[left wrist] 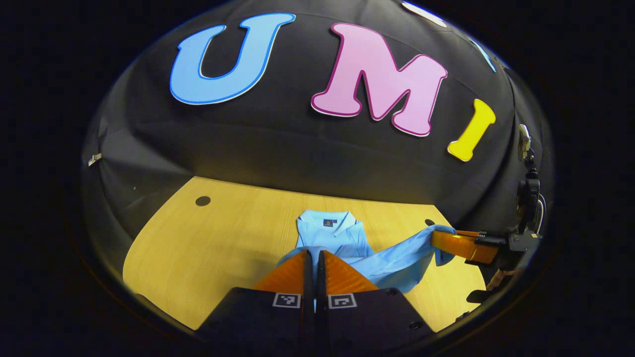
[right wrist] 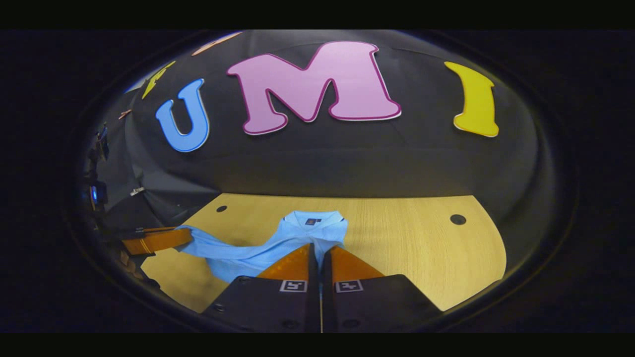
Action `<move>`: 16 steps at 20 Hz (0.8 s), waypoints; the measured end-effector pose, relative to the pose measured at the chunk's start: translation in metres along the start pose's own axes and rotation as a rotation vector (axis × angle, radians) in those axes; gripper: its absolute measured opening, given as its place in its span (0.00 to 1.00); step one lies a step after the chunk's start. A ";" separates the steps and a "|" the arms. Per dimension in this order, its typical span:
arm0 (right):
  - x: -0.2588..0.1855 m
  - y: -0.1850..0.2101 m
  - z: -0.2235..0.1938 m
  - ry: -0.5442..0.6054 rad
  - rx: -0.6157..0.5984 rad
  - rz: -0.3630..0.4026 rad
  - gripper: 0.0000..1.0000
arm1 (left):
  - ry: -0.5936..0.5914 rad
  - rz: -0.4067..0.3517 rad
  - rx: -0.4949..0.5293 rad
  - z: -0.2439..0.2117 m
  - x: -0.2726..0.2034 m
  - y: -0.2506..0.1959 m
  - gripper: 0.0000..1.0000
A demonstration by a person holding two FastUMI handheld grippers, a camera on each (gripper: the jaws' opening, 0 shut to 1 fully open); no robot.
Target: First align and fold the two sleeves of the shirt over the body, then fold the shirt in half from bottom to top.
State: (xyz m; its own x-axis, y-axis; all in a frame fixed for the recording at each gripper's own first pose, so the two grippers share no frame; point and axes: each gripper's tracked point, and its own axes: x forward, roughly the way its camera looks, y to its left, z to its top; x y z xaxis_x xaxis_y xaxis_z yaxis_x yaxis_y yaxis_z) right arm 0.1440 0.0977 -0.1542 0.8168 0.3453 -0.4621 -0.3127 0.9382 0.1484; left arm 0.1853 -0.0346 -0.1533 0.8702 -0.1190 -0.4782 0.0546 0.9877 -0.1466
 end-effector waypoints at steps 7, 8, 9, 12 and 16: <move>0.100 -0.010 0.036 -0.055 -0.013 -0.008 0.06 | -0.027 0.024 0.050 0.037 0.114 0.024 0.06; 0.114 -0.013 0.035 -0.055 0.003 -0.012 0.06 | -0.032 0.017 0.050 0.041 0.130 0.025 0.06; 0.127 -0.017 0.034 -0.059 0.013 -0.021 0.06 | -0.029 0.016 0.054 0.043 0.146 0.027 0.06; 0.161 -0.035 0.022 -0.042 -0.005 -0.055 0.06 | -0.033 0.016 0.107 0.042 0.193 0.035 0.06; 0.190 -0.059 0.002 -0.012 0.009 -0.117 0.06 | -0.028 0.029 0.118 0.017 0.242 0.045 0.10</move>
State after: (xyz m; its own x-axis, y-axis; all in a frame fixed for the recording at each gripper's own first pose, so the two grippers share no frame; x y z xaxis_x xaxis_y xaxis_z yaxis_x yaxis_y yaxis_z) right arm 0.3187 0.1086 -0.2493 0.8534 0.2339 -0.4658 -0.2107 0.9722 0.1022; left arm 0.4066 -0.0169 -0.2606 0.8856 -0.0893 -0.4557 0.0853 0.9959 -0.0294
